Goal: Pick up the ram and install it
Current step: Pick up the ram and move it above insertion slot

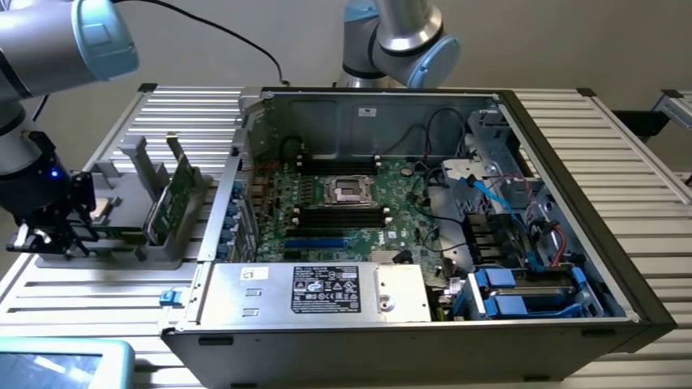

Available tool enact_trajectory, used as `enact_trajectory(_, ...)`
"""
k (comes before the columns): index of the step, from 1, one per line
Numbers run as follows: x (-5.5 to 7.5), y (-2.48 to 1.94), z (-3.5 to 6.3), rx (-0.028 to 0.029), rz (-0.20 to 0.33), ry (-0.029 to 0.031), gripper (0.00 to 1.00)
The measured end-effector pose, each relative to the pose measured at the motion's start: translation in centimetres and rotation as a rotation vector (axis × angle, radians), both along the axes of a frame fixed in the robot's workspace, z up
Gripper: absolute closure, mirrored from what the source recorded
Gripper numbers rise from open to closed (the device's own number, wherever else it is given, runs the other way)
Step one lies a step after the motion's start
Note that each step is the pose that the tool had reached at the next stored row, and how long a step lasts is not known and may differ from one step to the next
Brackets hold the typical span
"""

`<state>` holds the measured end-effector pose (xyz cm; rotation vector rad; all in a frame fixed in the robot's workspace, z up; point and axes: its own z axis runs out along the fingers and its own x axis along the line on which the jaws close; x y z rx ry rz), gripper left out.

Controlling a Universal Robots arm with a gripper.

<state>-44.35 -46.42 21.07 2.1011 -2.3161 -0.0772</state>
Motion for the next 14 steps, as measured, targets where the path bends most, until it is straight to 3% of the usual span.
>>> enact_trajectory(4, 0.0, 0.0, -0.16, 0.0001, 0.0, -0.004, 0.68)
enact_trajectory(11, 0.0, 0.0, -0.16, 0.0001, 0.0, -0.0043, 0.7)
enact_trajectory(12, 0.0, 0.0, -0.16, 0.0001, 0.0, -0.0044, 0.78)
enact_trajectory(14, 0.0, 0.0, -0.17, 0.0001, 0.0, -0.0044, 0.78)
